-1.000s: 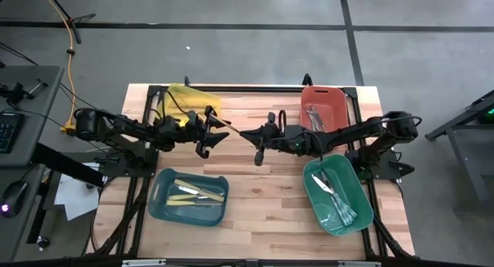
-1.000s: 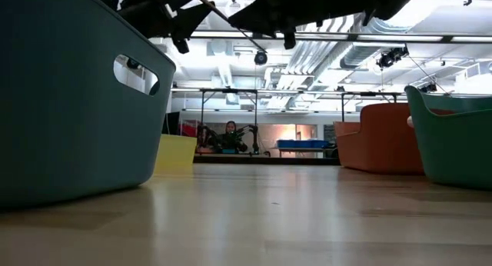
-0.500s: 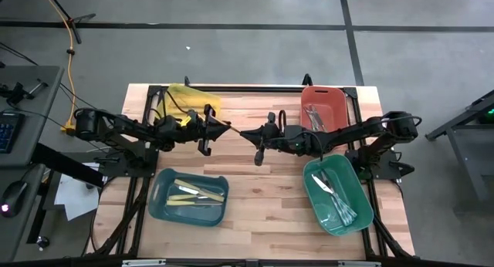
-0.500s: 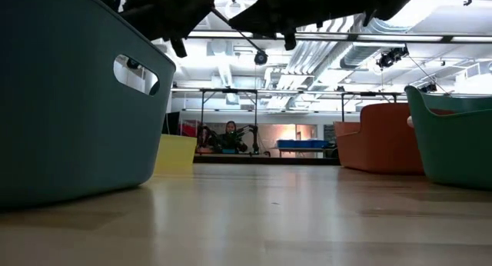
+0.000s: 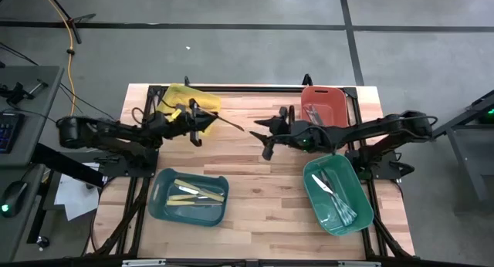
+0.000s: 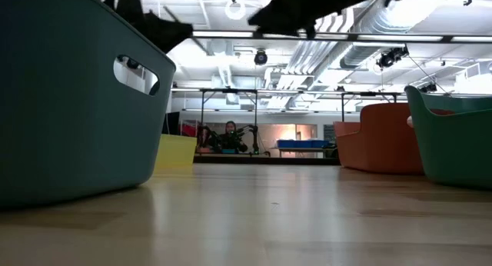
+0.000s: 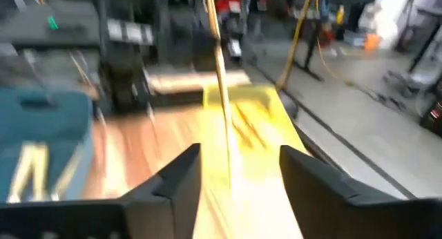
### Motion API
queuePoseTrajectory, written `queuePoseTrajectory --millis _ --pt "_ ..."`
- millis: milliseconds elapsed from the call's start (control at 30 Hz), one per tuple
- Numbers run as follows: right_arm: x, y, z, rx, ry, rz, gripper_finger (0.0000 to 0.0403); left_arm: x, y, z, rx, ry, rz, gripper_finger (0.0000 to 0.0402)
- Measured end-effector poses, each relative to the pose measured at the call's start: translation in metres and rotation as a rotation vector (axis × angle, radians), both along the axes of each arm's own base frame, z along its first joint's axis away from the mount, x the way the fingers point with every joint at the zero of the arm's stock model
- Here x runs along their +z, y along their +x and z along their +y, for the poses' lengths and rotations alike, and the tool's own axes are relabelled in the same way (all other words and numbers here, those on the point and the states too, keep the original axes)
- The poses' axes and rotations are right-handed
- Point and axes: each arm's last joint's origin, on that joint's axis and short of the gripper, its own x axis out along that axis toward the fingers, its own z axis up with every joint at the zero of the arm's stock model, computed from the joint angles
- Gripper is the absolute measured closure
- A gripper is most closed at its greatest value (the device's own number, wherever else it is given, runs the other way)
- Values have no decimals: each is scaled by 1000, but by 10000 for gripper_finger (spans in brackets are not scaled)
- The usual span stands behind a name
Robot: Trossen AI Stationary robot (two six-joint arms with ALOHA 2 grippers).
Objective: Sort silverware by color (type)
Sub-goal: Put the gold knife into the yellow bin
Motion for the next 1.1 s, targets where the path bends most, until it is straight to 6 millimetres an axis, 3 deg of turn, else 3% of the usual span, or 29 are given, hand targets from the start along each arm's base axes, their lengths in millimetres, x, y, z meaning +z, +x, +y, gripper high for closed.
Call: queuePoseTrajectory --millis 133,300,433,600,767,1100 --pt "-6 -14 -1 -41 9 167 202 1 -17 4 10 -16 37 387" --pt "-19 -22 -1 -85 53 270 197 10 -28 6 -33 -24 101 387" --pt "-43 -28 1 -62 35 163 197 17 -33 4 -24 4 180 387" --pt "-76 -52 -3 -63 42 -56 197 22 -41 0 -15 24 260 387" --pt "-69 -63 -12 44 61 -299 196 30 -46 -5 -21 83 227 387" --pt "-48 -46 -30 103 71 -280 196 30 -47 -10 -65 90 223 387"
